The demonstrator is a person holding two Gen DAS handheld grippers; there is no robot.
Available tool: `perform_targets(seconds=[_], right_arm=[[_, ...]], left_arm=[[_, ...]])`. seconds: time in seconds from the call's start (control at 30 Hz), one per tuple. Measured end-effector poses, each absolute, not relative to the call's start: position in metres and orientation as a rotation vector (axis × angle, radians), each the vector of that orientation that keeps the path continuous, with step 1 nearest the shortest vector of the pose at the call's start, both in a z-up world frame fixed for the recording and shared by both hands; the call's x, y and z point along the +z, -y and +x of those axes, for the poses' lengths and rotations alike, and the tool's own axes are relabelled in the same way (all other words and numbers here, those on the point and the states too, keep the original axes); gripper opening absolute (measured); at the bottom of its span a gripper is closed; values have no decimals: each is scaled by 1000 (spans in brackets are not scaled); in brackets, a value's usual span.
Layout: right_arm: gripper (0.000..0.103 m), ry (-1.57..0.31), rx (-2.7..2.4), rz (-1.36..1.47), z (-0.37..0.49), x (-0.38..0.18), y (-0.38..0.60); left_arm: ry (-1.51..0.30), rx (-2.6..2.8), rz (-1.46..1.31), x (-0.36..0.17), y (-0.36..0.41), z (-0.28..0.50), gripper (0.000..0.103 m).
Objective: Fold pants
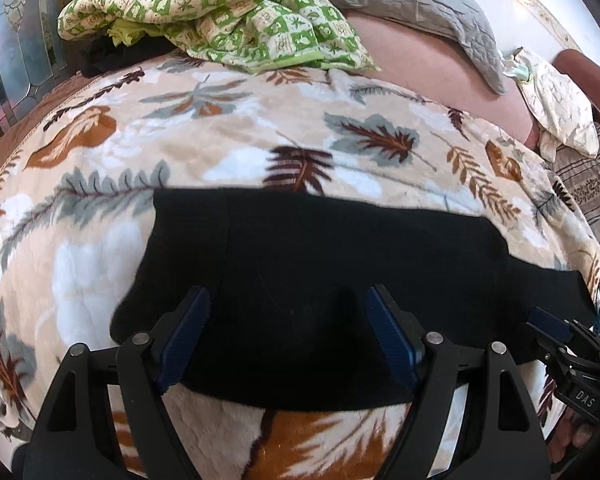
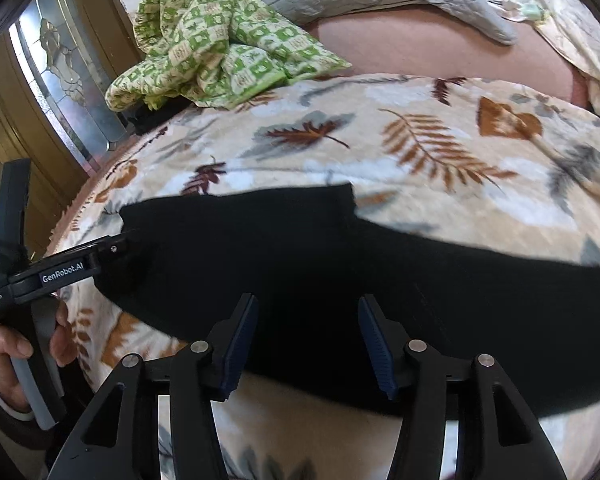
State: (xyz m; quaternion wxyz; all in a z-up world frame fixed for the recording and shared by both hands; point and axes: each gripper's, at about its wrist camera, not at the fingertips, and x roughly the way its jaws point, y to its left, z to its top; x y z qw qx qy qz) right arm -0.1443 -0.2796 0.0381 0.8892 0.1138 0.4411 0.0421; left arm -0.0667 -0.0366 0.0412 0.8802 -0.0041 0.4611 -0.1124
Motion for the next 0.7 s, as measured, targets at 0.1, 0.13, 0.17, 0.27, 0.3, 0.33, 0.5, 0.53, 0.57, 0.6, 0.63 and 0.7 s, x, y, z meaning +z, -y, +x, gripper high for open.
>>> perform_targets(seconds=[0.1, 0.13, 0.17, 0.27, 0.3, 0.33, 0.5, 0.53, 0.57, 0.6, 0.63, 0.7], right_arm=[[55, -940, 82, 259, -145, 24, 284], [54, -930, 83, 259, -147, 25, 285], [54, -929, 83, 261, -148, 26, 285], [54, -915, 84, 291, -156, 35, 291], [54, -904, 75, 298, -160, 38, 295], [56, -893, 58, 302, -164, 42, 301], [60, -873, -8, 314, -183, 51, 329], [62, -870, -29, 323, -188, 52, 337], [62, -867, -46, 336, -192, 52, 344], [63, -866, -69, 358, -198, 52, 355], [63, -865, -88, 375, -203, 51, 364], [64, -862, -125, 398, -212, 52, 381]], left_arm=[[-957, -220, 27, 37, 40, -70, 80], [-958, -217, 34, 38, 41, -71, 80], [-957, -216, 37, 40, 42, -72, 80], [-953, -255, 14, 50, 46, -77, 80], [-946, -263, 17, 53, 49, -79, 80], [-939, -272, 24, 56, 53, -81, 80], [-925, -344, 42, 66, 83, -87, 80], [-926, -357, 46, 67, 90, -88, 80], [-927, -374, 50, 68, 97, -88, 81], [-929, -390, 55, 68, 105, -88, 81], [-934, -403, 61, 68, 114, -88, 82], [-952, -441, 70, 67, 133, -88, 83]])
